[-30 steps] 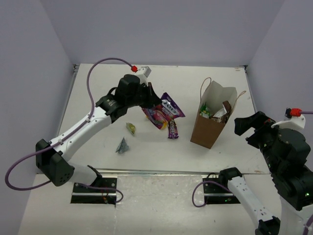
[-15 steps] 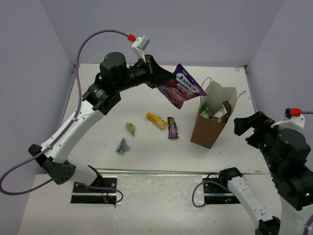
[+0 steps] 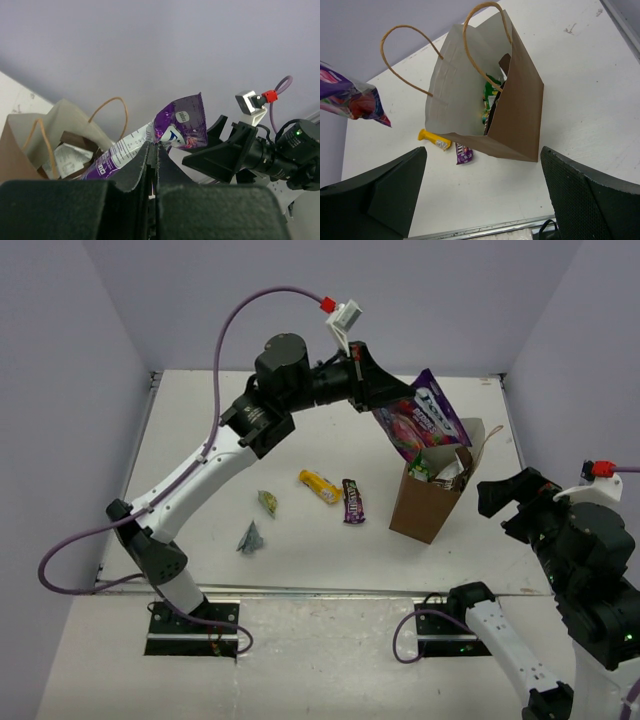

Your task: Place the snacks into the paper bag

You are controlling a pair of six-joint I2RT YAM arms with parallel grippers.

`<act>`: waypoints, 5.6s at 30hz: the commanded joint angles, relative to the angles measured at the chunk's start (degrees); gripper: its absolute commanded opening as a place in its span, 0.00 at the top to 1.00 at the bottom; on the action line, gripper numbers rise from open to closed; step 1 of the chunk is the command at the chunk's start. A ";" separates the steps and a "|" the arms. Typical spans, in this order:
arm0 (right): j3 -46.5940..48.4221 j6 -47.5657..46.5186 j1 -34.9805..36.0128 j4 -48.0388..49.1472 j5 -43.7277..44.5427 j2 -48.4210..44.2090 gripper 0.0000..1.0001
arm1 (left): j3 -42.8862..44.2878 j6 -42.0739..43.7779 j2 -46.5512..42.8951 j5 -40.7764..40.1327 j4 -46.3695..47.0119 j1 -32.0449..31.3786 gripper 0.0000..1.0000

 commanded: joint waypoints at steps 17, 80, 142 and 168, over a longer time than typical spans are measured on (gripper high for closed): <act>1.66 -0.04 0.50 1.08 4.84 -0.25 0.01 | 18.43 -18.12 23.11 19.56 27.59 -3.17 1.00; -2.82 0.22 0.50 0.99 0.80 -1.83 0.01 | -55.92 -0.99 -20.32 -43.63 -29.90 16.16 0.02; -2.56 -0.40 1.73 1.17 2.56 -1.57 0.01 | 9.18 11.49 10.81 -20.16 -8.00 -10.82 1.00; -0.10 -0.66 1.82 1.25 2.03 -0.60 0.01 | -9.50 7.02 -11.74 -28.16 -14.51 2.26 0.00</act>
